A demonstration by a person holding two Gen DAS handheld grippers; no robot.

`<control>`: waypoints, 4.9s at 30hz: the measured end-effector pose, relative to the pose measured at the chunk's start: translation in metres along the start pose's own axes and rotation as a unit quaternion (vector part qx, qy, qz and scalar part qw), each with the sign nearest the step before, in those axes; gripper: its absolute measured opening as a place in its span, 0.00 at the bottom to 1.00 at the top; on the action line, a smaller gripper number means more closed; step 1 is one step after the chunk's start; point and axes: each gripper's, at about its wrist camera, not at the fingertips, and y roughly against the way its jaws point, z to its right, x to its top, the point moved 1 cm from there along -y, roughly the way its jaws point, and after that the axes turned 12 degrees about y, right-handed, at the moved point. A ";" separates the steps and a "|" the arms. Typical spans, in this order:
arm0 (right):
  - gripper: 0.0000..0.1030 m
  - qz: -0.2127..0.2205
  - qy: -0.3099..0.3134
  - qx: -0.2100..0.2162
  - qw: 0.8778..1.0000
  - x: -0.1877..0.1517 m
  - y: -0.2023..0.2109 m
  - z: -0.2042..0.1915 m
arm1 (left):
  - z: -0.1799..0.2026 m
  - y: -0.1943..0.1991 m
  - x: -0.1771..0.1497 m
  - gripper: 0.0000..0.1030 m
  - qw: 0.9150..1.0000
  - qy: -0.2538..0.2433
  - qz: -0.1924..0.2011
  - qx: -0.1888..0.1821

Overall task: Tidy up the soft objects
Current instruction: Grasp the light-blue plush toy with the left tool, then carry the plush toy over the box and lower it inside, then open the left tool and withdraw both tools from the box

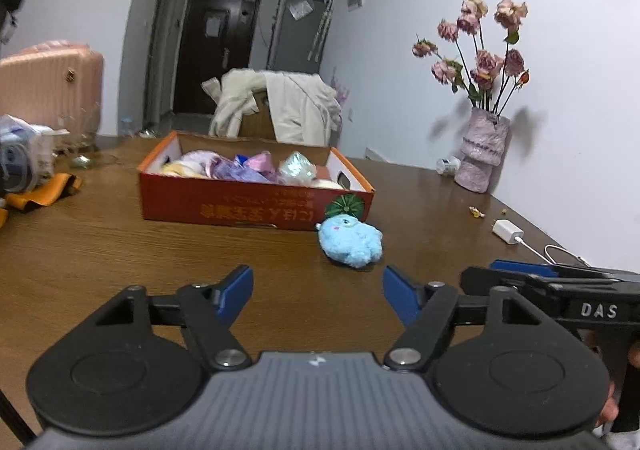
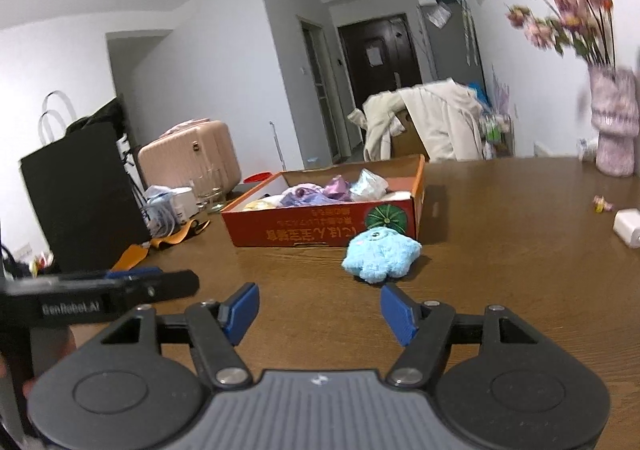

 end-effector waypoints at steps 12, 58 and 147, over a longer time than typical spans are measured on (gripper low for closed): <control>0.54 -0.022 -0.127 -0.012 0.992 0.011 -0.130 0.074 | -0.011 -0.155 0.034 0.45 0.992 0.056 -0.096 -0.061; 0.20 0.051 -0.115 0.039 0.991 -0.009 0.000 0.000 | 0.021 0.018 -0.008 0.20 0.991 0.061 -0.031 -0.111; 0.87 0.115 0.055 -0.140 0.982 0.017 0.013 -0.126 | -0.100 0.085 0.036 1.00 0.989 -0.071 0.123 0.038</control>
